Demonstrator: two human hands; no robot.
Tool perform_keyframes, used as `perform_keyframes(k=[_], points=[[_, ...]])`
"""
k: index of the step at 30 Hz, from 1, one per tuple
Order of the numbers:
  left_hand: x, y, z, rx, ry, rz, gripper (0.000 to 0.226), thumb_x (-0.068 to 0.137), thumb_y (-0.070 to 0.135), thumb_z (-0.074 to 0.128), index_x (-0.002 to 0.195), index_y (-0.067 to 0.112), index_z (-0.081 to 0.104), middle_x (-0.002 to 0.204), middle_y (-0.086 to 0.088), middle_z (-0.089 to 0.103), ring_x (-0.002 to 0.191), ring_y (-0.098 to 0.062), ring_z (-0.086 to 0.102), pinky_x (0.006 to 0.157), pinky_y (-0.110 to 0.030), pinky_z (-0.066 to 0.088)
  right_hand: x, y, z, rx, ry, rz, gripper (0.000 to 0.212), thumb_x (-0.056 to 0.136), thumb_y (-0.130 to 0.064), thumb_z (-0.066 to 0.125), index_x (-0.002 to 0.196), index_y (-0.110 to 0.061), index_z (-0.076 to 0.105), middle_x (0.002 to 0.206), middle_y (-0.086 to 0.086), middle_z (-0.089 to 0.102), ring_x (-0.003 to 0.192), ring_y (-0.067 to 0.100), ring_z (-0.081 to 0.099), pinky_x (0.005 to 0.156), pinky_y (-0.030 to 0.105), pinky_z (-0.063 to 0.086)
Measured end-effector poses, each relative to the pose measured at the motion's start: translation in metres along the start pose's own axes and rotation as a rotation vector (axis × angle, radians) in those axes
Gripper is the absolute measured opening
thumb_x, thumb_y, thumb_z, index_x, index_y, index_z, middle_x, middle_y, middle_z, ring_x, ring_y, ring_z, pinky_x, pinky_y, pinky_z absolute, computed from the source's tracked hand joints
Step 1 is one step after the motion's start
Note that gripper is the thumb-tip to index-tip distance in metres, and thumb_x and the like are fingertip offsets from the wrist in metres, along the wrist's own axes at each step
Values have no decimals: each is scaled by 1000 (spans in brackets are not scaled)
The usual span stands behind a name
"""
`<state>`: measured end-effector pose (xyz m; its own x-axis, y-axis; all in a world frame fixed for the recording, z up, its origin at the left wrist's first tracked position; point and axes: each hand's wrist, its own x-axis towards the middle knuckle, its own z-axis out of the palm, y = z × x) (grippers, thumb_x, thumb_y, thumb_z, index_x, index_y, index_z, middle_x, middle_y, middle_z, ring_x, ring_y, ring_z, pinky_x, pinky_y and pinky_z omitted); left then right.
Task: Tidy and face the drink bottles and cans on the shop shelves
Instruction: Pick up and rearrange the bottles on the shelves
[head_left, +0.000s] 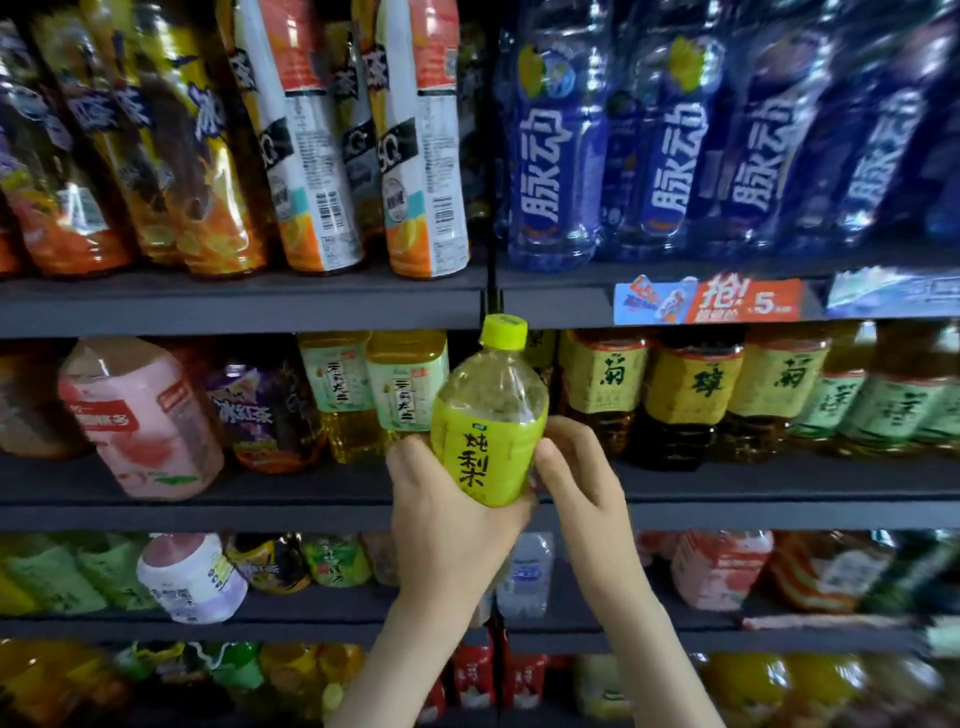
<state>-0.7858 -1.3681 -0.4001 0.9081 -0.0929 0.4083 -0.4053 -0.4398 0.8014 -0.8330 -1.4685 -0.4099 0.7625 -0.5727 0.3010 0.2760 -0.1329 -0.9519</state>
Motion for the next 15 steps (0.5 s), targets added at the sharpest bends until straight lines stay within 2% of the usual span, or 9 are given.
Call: perform_keyframes(k=[2,5,7,9,11,15], points=[[-3,7,8,67,-67,46,77,50,56,82,94,26,26,95,5,38,86,-22,55,58,-31,44,-5,-1,-11,40,10,15,31,89,-39,53,113,-21,59,101,-11,67,92,5,61,75,21,50],[-6,10,14,185,-135,167,80,52,61,79,99,23,28,94,11,29,81,-14,45,58,-24,33,-13,2,-25,34,33,54,35,84,-43,52,114,-26,59,103,-12,67,96,7,62,79,23,51],[-7,12,14,249,-202,183,77,54,67,74,98,23,27,94,10,31,77,-10,38,58,-25,31,-19,4,-28,24,47,87,34,82,-48,57,112,-31,57,102,-15,67,96,4,62,78,21,51],[-7,13,15,248,-238,128,77,54,69,70,100,21,32,96,8,36,78,-12,40,61,-27,35,-19,3,-29,7,69,112,38,81,-54,62,111,-32,57,102,-14,67,98,2,62,80,23,51],[-3,15,18,173,-213,26,79,54,68,69,106,18,36,100,5,41,82,-14,45,62,-29,38,-11,2,-26,-55,78,131,44,79,-52,60,117,-30,57,108,-13,66,102,2,60,83,24,50],[21,18,32,49,-76,-84,75,57,59,75,104,15,36,104,-2,43,88,-23,52,65,-36,48,12,-1,-20,-178,30,97,42,91,-37,55,132,-26,53,122,-12,60,107,-2,55,82,7,44]])
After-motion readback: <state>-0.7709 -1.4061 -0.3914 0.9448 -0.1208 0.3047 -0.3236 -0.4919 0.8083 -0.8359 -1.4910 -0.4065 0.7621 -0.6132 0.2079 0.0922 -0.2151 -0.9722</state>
